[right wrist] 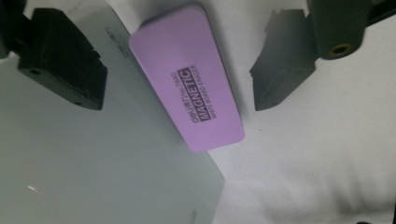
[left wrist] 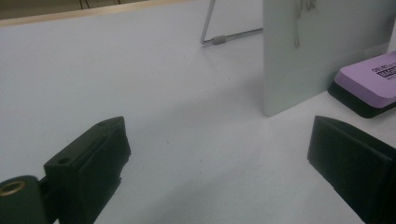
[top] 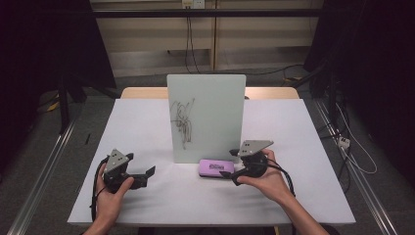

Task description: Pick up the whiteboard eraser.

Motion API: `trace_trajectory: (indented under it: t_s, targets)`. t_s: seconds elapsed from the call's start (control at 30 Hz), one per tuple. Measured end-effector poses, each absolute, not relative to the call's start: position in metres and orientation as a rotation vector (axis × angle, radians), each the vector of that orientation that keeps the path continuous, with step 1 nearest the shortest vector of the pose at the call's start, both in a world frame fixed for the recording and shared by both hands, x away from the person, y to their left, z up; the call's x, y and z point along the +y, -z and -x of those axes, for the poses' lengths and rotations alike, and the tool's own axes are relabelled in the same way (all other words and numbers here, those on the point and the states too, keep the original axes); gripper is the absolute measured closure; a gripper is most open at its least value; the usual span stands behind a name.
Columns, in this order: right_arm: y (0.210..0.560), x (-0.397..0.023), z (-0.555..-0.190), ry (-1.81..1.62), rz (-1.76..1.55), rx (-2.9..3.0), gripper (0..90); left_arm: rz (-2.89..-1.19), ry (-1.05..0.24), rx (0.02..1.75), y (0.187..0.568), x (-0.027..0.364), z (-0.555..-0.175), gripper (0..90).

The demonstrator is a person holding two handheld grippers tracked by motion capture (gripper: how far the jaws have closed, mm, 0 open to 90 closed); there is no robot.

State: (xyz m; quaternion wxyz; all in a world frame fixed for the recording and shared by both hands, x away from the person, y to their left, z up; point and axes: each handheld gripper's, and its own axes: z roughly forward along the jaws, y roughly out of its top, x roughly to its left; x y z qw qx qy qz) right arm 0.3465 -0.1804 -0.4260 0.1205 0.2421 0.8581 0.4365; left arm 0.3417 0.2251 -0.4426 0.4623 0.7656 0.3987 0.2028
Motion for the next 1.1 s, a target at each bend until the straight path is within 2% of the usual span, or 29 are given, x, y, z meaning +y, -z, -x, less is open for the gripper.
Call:
trace_trajectory:
  t_s: [0.1,0.2,0.57,1.1]
  targets:
    - [0.425,-0.171,-0.349,-1.256,-0.669,2.540,22.7,-1.886,-0.498,0.977,0.442,0.225,-0.342,5.2]
    - [0.425,-0.168,-0.352,-1.233,-0.666,2.546,22.0,-1.890,-0.502,0.974,0.442,0.225,-0.341,5.2]
    - [0.435,-0.154,-0.366,-1.148,-0.567,2.659,33.8,-1.907,-0.500,0.962,0.443,0.224,-0.342,5.2]
    - [0.445,-0.145,-0.376,-1.057,-0.494,2.740,35.2,-1.911,-0.501,0.962,0.444,0.224,-0.343,5.2]
